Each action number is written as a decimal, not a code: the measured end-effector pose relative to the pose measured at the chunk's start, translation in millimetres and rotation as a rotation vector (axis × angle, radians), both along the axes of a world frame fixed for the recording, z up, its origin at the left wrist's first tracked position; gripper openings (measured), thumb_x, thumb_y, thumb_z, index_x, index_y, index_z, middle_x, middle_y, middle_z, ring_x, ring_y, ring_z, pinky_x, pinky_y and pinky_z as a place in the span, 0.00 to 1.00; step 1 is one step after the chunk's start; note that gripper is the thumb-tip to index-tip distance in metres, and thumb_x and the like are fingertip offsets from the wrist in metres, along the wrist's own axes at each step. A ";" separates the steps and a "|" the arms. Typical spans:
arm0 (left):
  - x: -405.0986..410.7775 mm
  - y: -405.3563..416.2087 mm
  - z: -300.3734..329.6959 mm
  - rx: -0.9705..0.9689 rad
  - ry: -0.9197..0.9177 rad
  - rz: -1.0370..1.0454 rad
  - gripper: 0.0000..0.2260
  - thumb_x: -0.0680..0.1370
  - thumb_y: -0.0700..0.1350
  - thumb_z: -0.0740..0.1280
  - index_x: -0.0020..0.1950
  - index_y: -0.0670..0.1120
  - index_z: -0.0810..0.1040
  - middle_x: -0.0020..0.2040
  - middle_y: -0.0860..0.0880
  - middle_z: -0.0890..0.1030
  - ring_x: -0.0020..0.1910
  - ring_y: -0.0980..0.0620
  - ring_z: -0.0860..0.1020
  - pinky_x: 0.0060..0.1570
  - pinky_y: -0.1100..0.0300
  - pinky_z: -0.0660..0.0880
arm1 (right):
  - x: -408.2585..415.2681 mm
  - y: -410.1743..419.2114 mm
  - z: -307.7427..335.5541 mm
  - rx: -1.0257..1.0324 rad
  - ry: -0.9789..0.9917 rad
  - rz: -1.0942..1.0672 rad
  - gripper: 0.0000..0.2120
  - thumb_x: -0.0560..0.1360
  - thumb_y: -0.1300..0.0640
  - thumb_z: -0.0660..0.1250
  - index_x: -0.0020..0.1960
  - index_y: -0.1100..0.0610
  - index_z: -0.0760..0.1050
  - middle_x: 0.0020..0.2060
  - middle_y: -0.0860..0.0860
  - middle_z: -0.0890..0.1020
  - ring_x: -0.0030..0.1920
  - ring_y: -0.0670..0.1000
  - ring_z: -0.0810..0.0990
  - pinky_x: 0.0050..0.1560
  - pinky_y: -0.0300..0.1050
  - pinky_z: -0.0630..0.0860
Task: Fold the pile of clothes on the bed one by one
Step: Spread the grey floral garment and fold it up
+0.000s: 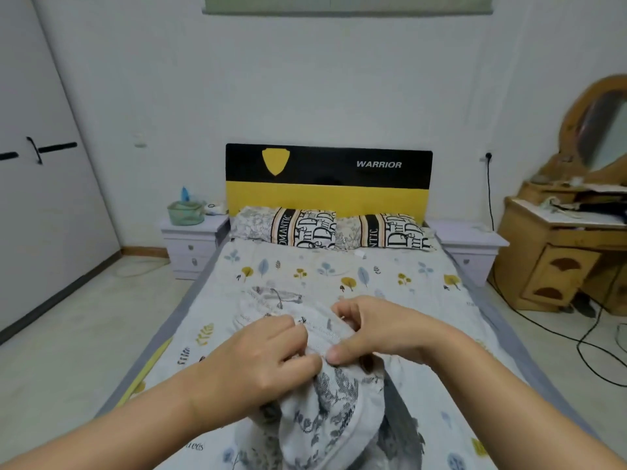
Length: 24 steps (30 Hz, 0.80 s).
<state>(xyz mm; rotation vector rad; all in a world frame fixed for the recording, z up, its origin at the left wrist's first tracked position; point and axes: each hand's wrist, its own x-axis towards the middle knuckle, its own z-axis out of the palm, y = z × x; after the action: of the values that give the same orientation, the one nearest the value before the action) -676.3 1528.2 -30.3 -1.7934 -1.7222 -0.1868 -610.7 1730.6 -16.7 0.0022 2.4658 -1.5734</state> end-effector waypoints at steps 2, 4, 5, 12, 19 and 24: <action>2.0 -6.7 -5.7 -0.023 -0.057 0.017 0.10 0.77 0.37 0.59 0.40 0.42 0.79 0.34 0.47 0.71 0.33 0.48 0.66 0.32 0.57 0.65 | 3.9 -6.0 1.5 0.083 0.003 0.003 0.07 0.65 0.59 0.76 0.41 0.54 0.79 0.38 0.52 0.83 0.42 0.54 0.80 0.48 0.55 0.76; -0.9 -11.1 -8.2 -0.044 -0.142 0.034 0.05 0.73 0.37 0.63 0.42 0.43 0.77 0.37 0.48 0.71 0.35 0.50 0.66 0.33 0.58 0.66 | 7.5 -12.8 7.5 0.132 0.044 0.001 0.04 0.69 0.62 0.72 0.43 0.60 0.78 0.38 0.54 0.82 0.39 0.54 0.80 0.45 0.55 0.78; -1.5 -12.3 -6.3 -0.072 -0.216 0.071 0.05 0.69 0.38 0.67 0.44 0.45 0.75 0.39 0.49 0.71 0.37 0.51 0.67 0.35 0.59 0.66 | 9.3 -15.0 12.2 0.147 0.068 -0.005 0.05 0.71 0.63 0.71 0.44 0.62 0.76 0.37 0.55 0.81 0.36 0.53 0.80 0.40 0.53 0.78; -5.6 -12.8 39.0 0.049 -0.401 0.260 0.23 0.62 0.61 0.67 0.54 0.57 0.68 0.56 0.54 0.64 0.55 0.54 0.64 0.53 0.57 0.65 | 24.0 -18.8 49.0 0.253 0.236 -0.068 0.02 0.73 0.65 0.68 0.45 0.61 0.76 0.31 0.54 0.78 0.30 0.50 0.75 0.33 0.47 0.71; -18.3 18.1 75.0 -0.058 -0.425 0.318 0.12 0.71 0.47 0.71 0.37 0.43 0.71 0.34 0.56 0.68 0.37 0.52 0.69 0.37 0.57 0.64 | 27.4 -17.8 62.1 0.327 0.339 -0.221 0.03 0.71 0.62 0.71 0.40 0.56 0.77 0.28 0.48 0.77 0.27 0.46 0.74 0.29 0.39 0.69; -14.7 26.9 97.9 -0.045 -0.363 0.317 0.06 0.75 0.44 0.66 0.43 0.42 0.73 0.40 0.47 0.79 0.41 0.46 0.75 0.41 0.51 0.73 | 42.3 17.8 44.1 0.465 0.280 -0.324 0.18 0.69 0.49 0.73 0.33 0.54 0.66 0.28 0.47 0.68 0.30 0.47 0.66 0.33 0.42 0.62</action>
<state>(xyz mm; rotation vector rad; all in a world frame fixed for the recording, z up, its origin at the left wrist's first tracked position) -691.1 1555.0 67.6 -1.5575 -2.2558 -0.3570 -568.4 1748.4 27.4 0.2861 3.1310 -1.1196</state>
